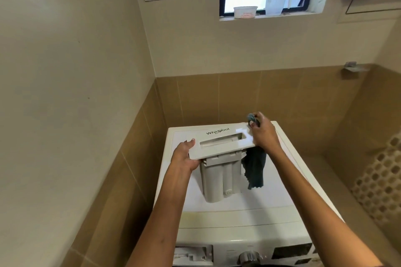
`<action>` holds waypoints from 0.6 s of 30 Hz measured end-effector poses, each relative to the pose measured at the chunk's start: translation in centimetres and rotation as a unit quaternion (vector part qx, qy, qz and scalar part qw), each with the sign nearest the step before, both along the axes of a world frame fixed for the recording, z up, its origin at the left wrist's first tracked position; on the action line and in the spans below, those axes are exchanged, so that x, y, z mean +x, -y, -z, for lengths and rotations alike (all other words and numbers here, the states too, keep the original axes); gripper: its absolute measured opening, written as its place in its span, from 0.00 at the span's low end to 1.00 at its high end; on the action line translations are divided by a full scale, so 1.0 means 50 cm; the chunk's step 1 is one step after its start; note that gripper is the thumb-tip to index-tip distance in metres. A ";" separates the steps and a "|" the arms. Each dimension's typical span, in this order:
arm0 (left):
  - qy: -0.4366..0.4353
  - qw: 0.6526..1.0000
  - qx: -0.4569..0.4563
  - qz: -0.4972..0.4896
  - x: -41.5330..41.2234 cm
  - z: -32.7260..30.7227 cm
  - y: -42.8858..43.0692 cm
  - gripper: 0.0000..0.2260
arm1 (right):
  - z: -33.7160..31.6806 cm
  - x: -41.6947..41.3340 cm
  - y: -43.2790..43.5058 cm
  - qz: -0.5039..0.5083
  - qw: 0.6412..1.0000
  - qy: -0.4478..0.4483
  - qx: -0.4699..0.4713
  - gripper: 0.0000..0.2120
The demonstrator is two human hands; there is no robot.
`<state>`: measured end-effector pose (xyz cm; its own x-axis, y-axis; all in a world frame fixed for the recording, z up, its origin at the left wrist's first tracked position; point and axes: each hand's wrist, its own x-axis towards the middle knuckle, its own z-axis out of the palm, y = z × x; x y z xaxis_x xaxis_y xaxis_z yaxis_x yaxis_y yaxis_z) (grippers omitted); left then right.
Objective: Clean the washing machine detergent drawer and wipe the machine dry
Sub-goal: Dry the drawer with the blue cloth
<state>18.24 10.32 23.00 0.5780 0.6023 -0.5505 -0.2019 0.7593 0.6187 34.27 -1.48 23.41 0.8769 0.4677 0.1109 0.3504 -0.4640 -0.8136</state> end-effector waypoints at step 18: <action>-0.064 0.998 0.012 -0.004 0.030 0.003 -0.033 0.11 | -0.023 -0.147 -0.035 -0.351 0.830 0.401 -0.165 0.16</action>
<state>19.76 11.94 22.85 0.4990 0.6211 -0.6043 -0.1263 0.7420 0.6584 26.92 0.28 24.57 0.0826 0.9531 0.2912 0.9960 -0.0687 -0.0577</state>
